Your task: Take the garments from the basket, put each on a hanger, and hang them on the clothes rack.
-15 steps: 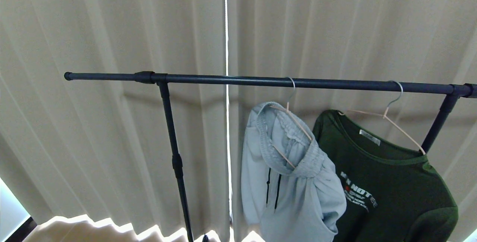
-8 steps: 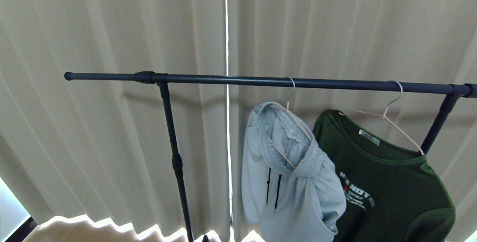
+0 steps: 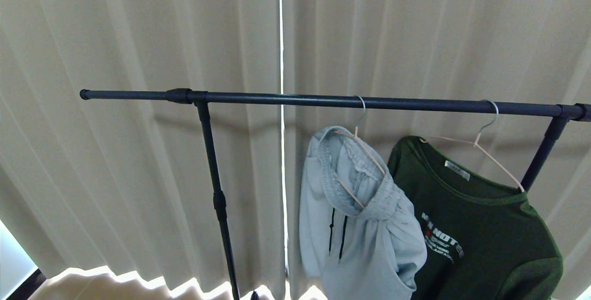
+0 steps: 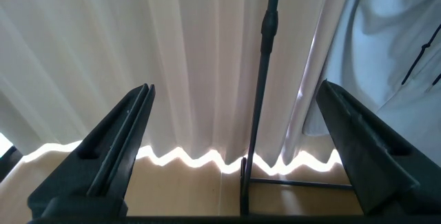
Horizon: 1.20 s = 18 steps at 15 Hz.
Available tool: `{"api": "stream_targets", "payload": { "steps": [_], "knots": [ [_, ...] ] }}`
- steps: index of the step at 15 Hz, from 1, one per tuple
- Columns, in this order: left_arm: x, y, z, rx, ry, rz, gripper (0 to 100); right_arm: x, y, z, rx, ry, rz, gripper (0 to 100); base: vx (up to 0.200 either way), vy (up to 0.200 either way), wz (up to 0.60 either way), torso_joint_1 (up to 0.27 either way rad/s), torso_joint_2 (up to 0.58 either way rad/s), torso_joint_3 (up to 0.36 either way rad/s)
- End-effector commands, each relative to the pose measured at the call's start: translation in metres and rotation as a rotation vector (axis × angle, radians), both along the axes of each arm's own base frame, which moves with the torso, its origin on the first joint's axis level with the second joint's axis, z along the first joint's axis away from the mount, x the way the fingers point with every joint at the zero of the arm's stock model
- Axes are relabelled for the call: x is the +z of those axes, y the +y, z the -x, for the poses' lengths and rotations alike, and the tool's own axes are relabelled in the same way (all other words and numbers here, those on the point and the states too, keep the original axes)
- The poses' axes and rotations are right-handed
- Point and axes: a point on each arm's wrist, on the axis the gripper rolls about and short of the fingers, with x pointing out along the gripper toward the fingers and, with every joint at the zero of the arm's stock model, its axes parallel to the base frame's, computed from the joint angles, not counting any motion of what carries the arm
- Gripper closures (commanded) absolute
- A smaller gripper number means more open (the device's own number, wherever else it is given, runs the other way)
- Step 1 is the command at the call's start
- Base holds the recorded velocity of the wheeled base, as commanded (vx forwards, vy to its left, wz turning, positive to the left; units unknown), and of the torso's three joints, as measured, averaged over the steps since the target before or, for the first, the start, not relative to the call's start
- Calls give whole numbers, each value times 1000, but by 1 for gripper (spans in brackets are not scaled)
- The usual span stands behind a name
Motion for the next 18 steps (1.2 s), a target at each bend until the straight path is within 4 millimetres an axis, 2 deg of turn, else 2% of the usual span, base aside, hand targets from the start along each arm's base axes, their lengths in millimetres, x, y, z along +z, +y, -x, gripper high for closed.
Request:
{"api": "stream_targets", "payload": {
  "steps": [1, 13, 14, 15, 18],
  "knots": [
    [0, 0, 0, 0, 3, 0, 0, -3, 0, 13, -33, -153, -2, 0, 0, 0, 0, 0, 0, 0],
    [0, 0, 0, 2, 4, 1, 0, -3, 0, 13, -25, -153, -131, 0, 0, 0, 0, 0, 0, 0],
    [0, 1, 0, -28, 0, 1, 0, -3, 0, 13, -26, -154, -154, 0, 0, 0, 0, 0, 0, 0],
    [-1, 3, 2, -131, -20, 0, 0, -4, 0, 13, -27, -153, -191, 0, 0, 0, 0, 0, 0, 0],
    [-2, 2, 7, -99, -86, -5, 0, -4, 1, 13, -10, -152, -208, 0, 0, 0, 0, 0, 0, 0]
  ]
}}
